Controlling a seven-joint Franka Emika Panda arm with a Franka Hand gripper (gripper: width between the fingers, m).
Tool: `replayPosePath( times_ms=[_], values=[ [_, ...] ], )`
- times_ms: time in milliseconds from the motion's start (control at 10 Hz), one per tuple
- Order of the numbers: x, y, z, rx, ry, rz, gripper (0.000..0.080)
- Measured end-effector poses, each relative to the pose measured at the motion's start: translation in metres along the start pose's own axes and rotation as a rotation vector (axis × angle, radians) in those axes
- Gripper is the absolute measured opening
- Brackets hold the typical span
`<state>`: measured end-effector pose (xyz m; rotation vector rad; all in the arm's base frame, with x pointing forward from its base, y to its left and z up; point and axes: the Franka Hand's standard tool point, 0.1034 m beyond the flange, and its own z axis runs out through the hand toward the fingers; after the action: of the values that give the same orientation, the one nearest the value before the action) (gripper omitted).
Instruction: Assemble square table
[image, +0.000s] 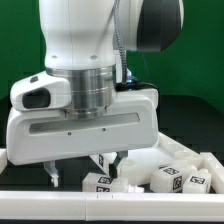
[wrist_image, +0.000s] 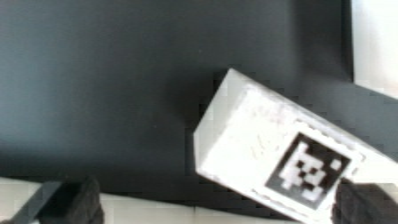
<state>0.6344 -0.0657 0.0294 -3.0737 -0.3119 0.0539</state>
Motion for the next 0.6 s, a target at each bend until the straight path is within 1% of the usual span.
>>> replayPosePath(
  times_ms=[200, 400, 500, 600],
  values=[
    [0.002, 0.001, 0.003, -0.008, 0.018, 0.000, 0.0649],
    [0.006, 0.004, 0.002, -0.025, 0.057, -0.014, 0.0650],
    [0.002, 0.011, 0.002, -0.029, 0.056, -0.040, 0.0649],
    [-0.003, 0.025, 0.001, -0.036, 0.054, -0.064, 0.0649]
  ],
)
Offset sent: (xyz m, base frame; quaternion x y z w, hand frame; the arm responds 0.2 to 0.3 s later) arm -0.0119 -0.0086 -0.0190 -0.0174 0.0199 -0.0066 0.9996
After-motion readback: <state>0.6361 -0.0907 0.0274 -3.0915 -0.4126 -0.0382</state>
